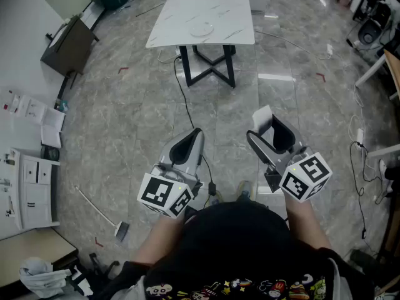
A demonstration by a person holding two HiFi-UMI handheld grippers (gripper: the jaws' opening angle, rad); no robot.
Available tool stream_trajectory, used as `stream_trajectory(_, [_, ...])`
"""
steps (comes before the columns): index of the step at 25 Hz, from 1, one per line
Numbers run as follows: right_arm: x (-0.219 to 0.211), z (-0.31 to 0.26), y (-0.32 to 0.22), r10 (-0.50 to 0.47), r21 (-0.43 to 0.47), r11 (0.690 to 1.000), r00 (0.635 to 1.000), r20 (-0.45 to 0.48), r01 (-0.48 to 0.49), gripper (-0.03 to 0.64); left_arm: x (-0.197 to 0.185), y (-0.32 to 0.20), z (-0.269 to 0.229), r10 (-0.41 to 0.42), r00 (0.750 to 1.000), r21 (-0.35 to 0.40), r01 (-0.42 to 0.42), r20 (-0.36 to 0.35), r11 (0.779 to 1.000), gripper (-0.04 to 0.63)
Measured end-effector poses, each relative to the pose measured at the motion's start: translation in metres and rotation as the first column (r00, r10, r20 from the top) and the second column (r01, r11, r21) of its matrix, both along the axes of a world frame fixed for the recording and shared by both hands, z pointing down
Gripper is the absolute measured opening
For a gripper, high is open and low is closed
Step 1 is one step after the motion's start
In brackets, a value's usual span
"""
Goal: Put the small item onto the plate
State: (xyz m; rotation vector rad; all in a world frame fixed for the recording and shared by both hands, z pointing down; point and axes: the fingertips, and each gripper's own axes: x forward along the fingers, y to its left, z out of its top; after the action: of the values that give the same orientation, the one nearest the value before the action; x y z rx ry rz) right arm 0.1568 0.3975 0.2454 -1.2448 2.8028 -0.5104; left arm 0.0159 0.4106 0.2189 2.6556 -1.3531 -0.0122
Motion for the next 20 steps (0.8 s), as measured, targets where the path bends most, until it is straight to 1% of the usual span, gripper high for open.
stream_trajectory(6, [0.002,0.005,-0.011,-0.003,-0.008,1.0,1.0,-0.006,0.003,0.336,0.008,-0.015,0.0,0.015,1.0,-0.008,-0.015,-0.015,1.0,0.0])
stream_trajectory(11, [0.021,0.01,-0.02,-0.018,-0.022,1.0,1.0,-0.001,0.018,0.337,0.025,-0.021,0.007,0.0,1.0,-0.023,0.0,-0.019,1.0,0.0])
stream_trajectory(16, [0.045,0.018,-0.032,-0.04,-0.026,0.999,0.999,-0.002,0.04,0.336,0.045,-0.03,0.018,-0.045,0.999,-0.042,0.045,0.013,0.998,0.0])
stream_trajectory(20, [0.059,0.021,-0.045,-0.072,-0.009,0.997,0.997,-0.013,0.072,0.336,0.058,-0.037,0.028,-0.076,0.996,-0.036,0.077,0.039,0.996,0.0])
